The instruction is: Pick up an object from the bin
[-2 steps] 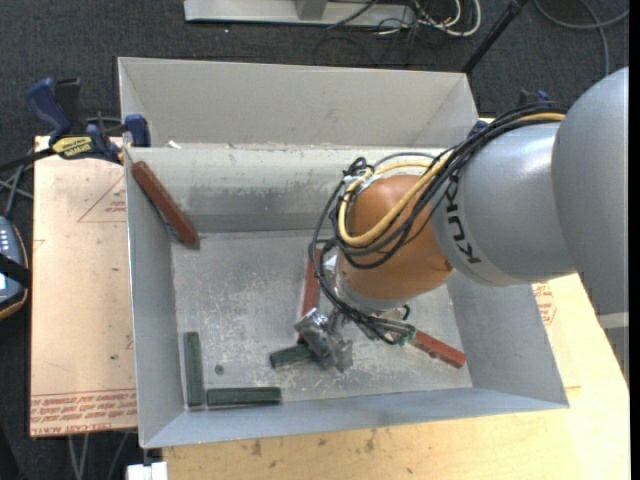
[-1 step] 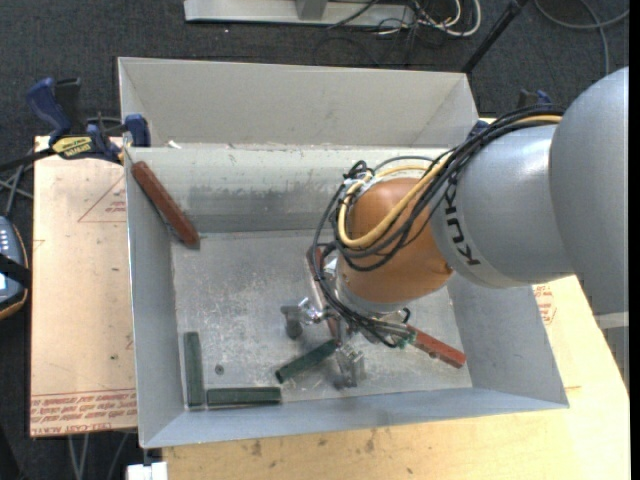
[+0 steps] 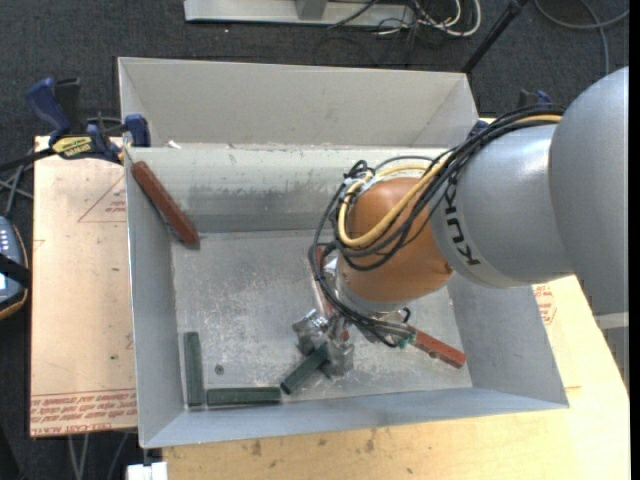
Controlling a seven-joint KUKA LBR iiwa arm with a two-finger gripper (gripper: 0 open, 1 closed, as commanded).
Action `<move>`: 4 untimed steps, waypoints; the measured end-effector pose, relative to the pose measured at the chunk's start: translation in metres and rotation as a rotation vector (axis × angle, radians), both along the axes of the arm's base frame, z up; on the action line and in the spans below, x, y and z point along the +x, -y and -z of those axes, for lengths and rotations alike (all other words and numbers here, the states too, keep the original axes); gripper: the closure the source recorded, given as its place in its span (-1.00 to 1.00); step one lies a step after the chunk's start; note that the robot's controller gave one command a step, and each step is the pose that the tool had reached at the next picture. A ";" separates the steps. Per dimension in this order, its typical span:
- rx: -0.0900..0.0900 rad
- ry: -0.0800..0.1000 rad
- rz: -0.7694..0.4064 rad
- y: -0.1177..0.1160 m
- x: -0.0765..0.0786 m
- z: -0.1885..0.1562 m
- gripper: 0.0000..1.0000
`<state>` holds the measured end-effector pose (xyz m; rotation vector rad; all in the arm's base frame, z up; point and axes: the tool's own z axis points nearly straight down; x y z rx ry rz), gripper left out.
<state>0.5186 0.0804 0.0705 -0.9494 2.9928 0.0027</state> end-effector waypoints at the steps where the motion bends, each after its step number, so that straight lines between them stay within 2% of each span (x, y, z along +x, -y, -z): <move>1: 0.000 0.000 0.000 0.000 0.000 0.000 1.00; 2: 0.000 0.001 0.040 0.003 0.022 -0.071 1.00; 3: 0.000 0.001 0.040 0.003 0.022 -0.071 1.00; 4: 0.000 0.002 0.049 0.015 0.041 -0.157 1.00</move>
Offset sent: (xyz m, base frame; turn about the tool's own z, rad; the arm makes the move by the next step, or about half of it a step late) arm 0.0219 -0.0031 0.0716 0.0362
